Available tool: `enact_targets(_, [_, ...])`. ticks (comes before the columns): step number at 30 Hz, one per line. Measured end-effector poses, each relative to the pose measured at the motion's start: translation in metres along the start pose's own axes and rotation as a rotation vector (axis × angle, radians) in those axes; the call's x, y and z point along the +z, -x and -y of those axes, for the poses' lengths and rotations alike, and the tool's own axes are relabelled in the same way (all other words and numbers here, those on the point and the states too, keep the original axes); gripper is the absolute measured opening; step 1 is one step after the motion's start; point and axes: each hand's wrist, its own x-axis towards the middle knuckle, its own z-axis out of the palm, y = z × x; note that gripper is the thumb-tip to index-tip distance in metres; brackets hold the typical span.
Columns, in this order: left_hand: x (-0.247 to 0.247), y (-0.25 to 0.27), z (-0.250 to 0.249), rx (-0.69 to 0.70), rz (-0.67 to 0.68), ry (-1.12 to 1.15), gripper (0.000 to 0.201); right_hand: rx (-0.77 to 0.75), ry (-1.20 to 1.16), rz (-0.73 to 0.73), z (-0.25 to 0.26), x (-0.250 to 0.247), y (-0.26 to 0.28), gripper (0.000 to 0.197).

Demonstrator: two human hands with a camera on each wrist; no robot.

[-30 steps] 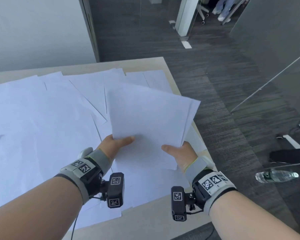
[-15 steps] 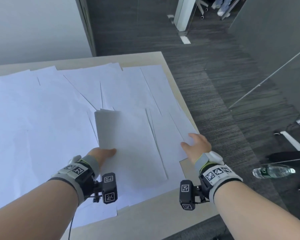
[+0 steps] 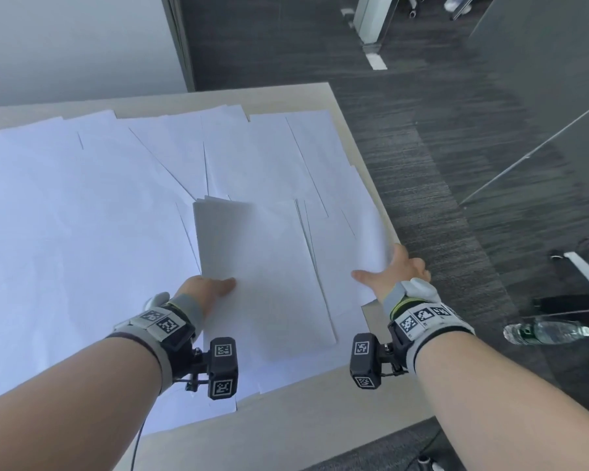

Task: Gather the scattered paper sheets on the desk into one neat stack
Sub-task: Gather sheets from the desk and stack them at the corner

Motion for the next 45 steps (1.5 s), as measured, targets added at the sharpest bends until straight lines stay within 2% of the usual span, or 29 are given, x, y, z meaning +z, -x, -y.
enact_targets(2, [-0.001,-0.002,0.004,0.022,0.008,0.036,0.053,0.019,-0.19,0.015,0.003,0.0,-0.005,0.106])
enact_targets(4, [-0.002,0.0,0.003,0.023,0.017,0.052,0.044,0.022,-0.402,0.03,0.004,-0.002,-0.006,0.089])
enact_targets(8, [-0.003,-0.003,0.004,0.023,0.057,0.106,0.056,-0.033,-0.502,0.039,-0.001,-0.004,-0.005,0.039])
enact_targets(10, [-0.003,-0.007,0.007,0.01,0.077,0.135,0.063,-0.06,-0.593,-0.013,-0.005,-0.002,-0.002,0.031])
enact_targets(12, [-0.003,-0.008,0.008,0.004,0.09,0.155,0.066,-0.064,-0.701,-0.078,-0.01,0.001,-0.001,0.028])
enact_targets(15, [-0.005,-0.008,0.008,0.016,0.098,0.162,0.062,0.003,-0.737,-0.12,-0.015,0.001,-0.004,0.025])
enact_targets(19, [-0.005,-0.004,0.007,0.015,0.092,0.159,0.049,0.172,-0.817,-0.034,-0.024,0.002,-0.011,0.03])
enact_targets(21, [-0.005,-0.007,0.007,0.008,0.088,0.162,0.059,0.202,-0.862,0.036,-0.025,0.003,-0.009,0.03])
enact_targets(23, [-0.005,-0.011,0.009,0.003,0.092,0.169,0.065,0.188,-0.86,0.095,-0.021,0.002,-0.007,0.028])
enact_targets(26, [-0.005,-0.011,0.009,-0.007,0.092,0.175,0.057,0.137,-0.873,0.18,-0.009,0.003,0.0,0.021])
enact_targets(29, [-0.005,-0.01,0.008,-0.009,0.09,0.176,0.05,0.064,-0.855,0.23,-0.001,0.006,0.007,0.035])
enact_targets(30, [-0.005,-0.011,0.009,-0.012,0.088,0.173,0.048,0.017,-0.826,0.228,0.0,0.009,0.008,0.034])
enact_targets(33, [-0.005,-0.01,0.008,-0.016,0.082,0.171,0.049,-0.078,-0.747,0.19,0.002,0.013,0.011,0.003])
enact_targets(36, [-0.005,-0.011,0.009,-0.016,0.087,0.172,0.06,-0.067,-0.699,0.112,-0.003,0.008,0.009,0.012])
enact_targets(38, [-0.006,-0.011,0.009,-0.017,0.088,0.173,0.059,-0.067,-0.64,0.034,-0.01,0.001,0.008,0.014])
enact_targets(42, [-0.005,-0.005,0.006,0.008,0.069,0.16,0.042,-0.037,-0.649,-0.054,-0.034,-0.009,0.008,0.012])
enact_targets(45, [-0.004,-0.003,0.006,0.02,0.057,0.139,0.038,0.027,-0.662,-0.114,-0.054,-0.013,0.008,0.014])
